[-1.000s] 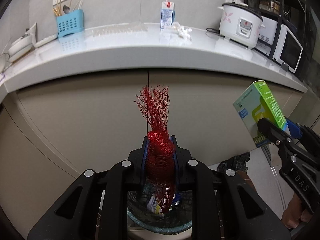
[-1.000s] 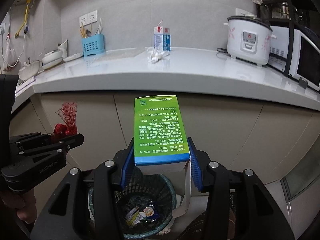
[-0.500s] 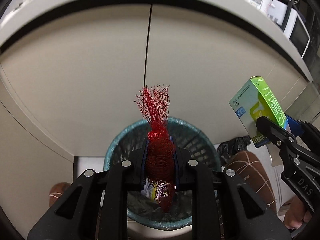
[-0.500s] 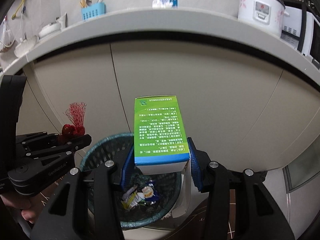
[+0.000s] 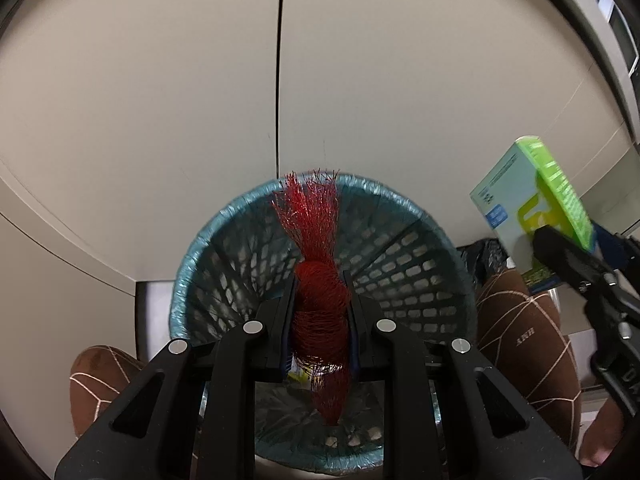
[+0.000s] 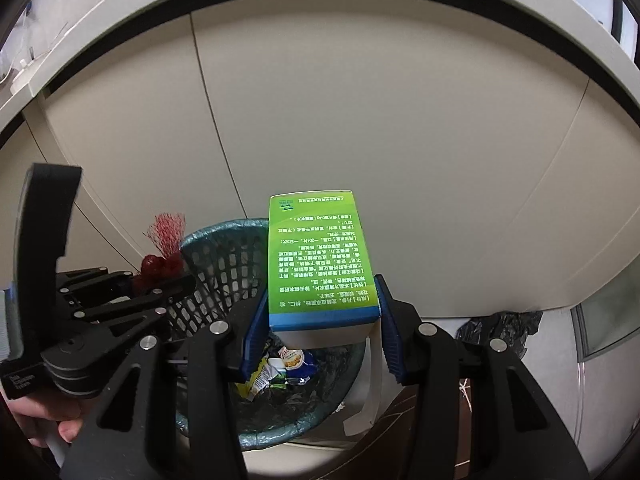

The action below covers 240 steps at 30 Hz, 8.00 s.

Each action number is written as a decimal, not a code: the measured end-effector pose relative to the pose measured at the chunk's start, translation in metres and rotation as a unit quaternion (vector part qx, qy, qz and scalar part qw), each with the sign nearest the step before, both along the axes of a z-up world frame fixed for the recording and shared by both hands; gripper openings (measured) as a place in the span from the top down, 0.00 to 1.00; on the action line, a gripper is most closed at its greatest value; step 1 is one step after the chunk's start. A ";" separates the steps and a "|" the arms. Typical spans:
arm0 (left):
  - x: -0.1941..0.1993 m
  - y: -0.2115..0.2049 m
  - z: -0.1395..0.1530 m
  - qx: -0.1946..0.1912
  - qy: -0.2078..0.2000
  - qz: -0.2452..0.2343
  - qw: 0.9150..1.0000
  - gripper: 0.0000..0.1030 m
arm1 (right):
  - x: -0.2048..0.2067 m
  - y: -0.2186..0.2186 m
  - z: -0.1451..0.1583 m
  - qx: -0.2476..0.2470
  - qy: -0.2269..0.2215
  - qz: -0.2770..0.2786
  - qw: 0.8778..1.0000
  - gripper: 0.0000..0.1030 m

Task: Collect trash
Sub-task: 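Open both tools to drop the net bag and green box into the wastebasket, then raise both tools back up toward the bubble wrap and tissue on the counter, then grasp the bubble-wrap sheet with the left tool while the right tool grasps the white tissue, then carry the bubble wrap and tissue down over the wastebasket with both tools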

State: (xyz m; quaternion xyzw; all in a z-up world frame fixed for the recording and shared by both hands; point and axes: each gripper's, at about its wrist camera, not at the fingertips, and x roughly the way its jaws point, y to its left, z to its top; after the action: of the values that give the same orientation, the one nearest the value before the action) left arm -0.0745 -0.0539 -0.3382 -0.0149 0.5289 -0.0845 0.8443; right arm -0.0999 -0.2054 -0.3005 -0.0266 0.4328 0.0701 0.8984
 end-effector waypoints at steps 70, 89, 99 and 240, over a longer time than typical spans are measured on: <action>0.006 0.071 0.043 0.024 -0.071 0.058 0.995 0.06 | 0.025 0.041 0.001 0.018 0.022 0.043 0.999 0.16; -0.002 0.059 0.171 0.025 -0.167 0.062 0.984 0.06 | 0.021 0.011 0.134 0.017 -0.095 0.012 0.995 0.07; 0.005 0.056 0.247 0.028 -0.211 0.073 0.974 0.06 | 0.025 0.006 0.214 0.016 -0.140 0.009 0.990 0.07; 0.038 0.037 0.312 0.018 -0.244 0.064 0.968 0.91 | 0.083 0.006 0.270 0.033 -0.125 -0.009 0.992 0.91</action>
State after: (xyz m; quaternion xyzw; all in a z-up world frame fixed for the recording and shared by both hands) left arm -0.0369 -0.0168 -0.0259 -0.0126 0.3067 -0.0222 0.9515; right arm -0.0171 -0.1990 -0.0308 -0.0014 0.3149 0.0724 0.9463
